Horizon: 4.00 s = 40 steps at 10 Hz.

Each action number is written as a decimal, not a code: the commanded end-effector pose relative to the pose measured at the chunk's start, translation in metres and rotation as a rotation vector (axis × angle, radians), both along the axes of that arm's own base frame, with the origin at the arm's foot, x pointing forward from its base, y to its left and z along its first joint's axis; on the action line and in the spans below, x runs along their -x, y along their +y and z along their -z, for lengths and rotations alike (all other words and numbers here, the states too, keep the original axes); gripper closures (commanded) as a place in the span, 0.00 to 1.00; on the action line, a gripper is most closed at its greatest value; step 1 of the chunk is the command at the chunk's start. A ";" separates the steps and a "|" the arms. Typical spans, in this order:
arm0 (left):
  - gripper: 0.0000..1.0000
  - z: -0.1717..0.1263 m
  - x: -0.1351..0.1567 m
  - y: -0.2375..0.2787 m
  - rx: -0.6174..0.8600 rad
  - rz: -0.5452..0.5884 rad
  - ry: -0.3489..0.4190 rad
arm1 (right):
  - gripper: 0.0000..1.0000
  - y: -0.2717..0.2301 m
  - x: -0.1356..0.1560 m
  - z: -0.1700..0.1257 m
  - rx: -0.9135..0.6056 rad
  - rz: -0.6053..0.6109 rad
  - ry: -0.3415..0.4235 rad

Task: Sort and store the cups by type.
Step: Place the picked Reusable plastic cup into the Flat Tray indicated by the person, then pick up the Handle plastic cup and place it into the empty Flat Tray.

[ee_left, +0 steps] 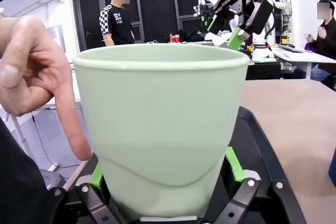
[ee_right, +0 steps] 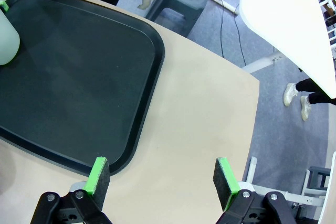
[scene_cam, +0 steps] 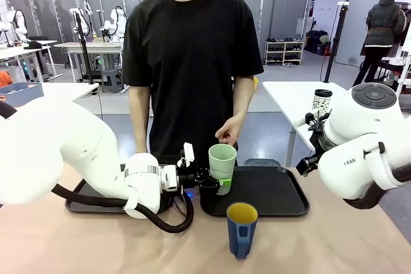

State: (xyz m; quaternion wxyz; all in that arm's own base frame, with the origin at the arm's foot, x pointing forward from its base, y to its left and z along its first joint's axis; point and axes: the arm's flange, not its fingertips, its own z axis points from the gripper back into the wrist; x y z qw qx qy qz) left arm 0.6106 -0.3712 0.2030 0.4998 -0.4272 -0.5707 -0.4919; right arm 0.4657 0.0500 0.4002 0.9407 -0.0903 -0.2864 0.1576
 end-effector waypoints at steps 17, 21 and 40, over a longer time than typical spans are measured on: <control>0.00 -0.049 0.057 0.090 -0.221 -0.071 -0.088 | 0.00 0.000 -0.001 0.000 -0.002 -0.001 -0.001; 0.00 -0.055 0.081 0.124 -0.248 -0.110 -0.095 | 0.00 0.000 -0.001 0.000 -0.002 -0.001 -0.001; 0.00 -0.112 0.110 0.186 -0.502 -0.068 -0.075 | 0.00 0.000 -0.001 0.000 -0.002 -0.001 -0.001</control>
